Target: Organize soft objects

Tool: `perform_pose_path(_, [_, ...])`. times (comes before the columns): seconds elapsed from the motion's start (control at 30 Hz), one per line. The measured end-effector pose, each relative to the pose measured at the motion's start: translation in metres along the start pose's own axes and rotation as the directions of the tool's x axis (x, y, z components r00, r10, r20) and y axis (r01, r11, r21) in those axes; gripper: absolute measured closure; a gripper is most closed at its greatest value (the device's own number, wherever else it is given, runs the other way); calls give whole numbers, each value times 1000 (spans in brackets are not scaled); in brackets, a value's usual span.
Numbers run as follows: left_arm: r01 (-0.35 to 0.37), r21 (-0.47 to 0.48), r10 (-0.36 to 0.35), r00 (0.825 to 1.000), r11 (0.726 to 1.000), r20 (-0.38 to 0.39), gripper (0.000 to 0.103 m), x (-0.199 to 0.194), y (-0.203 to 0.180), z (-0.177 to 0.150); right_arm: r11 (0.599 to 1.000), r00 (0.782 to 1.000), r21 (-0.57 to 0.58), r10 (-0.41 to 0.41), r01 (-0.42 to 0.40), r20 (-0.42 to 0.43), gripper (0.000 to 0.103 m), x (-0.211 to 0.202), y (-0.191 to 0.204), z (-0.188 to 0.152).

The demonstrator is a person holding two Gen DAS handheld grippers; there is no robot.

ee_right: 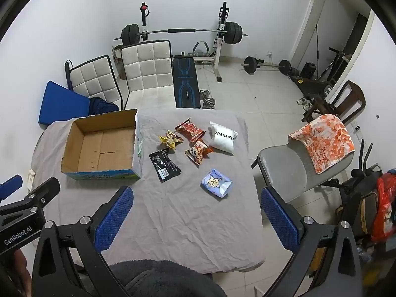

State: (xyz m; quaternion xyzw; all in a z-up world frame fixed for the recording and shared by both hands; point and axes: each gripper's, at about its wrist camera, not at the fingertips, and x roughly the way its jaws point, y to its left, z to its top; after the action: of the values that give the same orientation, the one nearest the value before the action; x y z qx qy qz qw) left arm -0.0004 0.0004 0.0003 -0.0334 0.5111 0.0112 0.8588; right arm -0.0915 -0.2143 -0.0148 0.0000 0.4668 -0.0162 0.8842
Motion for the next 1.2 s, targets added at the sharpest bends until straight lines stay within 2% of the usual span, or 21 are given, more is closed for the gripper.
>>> perform_pose_path(0.07, [-7,3,7,1000,1000,-8,0,0,0,0,1000,1000,11,20,-20,11,0,0,0,0])
perform_pose_path(0.47, [-9,5,9,1000,1000,-7,0,0,0,0,1000,1000,4,23,-23,8,0,-1,6,-1])
perform_pose_path(0.57, [-11,8,11,1000,1000,-13,0,0,-1,11,1000,1000,4,26,-26,7,0,0,5,1])
perform_pose_path(0.77, [-26,11,26,1000,1000,-1,0,1,-5,13,1000,1000,14,25,-25,13,0,-3,2,3])
perform_pose_path(1.2, [-37,7,37,999,999,28,0,-1,-2,-1,1000,1000,18,19,-20,22,0,-3,-1,5])
